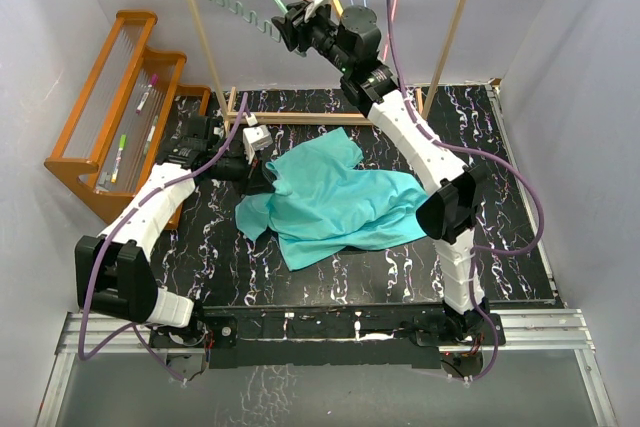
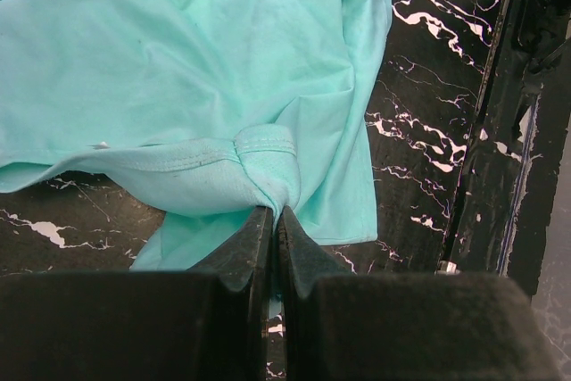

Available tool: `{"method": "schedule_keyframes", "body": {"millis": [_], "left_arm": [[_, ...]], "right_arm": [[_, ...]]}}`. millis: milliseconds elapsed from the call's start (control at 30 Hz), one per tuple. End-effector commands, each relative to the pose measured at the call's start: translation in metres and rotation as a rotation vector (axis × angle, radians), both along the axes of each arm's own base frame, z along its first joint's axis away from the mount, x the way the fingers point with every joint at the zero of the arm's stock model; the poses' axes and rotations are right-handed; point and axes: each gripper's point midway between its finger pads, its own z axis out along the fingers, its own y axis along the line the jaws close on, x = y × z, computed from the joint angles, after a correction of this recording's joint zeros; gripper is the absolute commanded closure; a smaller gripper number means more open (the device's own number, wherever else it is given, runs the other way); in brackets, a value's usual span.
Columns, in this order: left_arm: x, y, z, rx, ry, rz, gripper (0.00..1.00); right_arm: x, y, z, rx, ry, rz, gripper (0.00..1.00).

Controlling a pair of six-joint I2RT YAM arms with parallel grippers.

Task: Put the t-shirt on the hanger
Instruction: Pick up the hanger from the clothesline.

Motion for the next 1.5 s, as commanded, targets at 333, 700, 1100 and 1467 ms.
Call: {"method": "schedule_keyframes", "body": {"millis": [333, 700, 1100, 1467], "left_arm": [[-0.004, -0.004, -0.001, -0.041, 0.030, -0.006, 0.96], [0.008, -0.011, 0.021, -0.089, 0.078, 0.050, 0.31], [0.008, -0.007, 0.026, -0.079, 0.056, 0.090, 0.30], [0.006, -0.007, 0.016, -0.076, 0.073, 0.087, 0.31]], "right_arm": [[-0.017, -0.010, 0.028, 0.025, -0.011, 0.009, 0.58], [-0.011, 0.002, -0.009, -0.045, 0.073, 0.050, 0.46], [-0.014, 0.001, -0.005, -0.030, 0.081, 0.056, 0.59], [-0.015, -0.007, 0.016, 0.024, 0.025, 0.011, 0.92]]}}
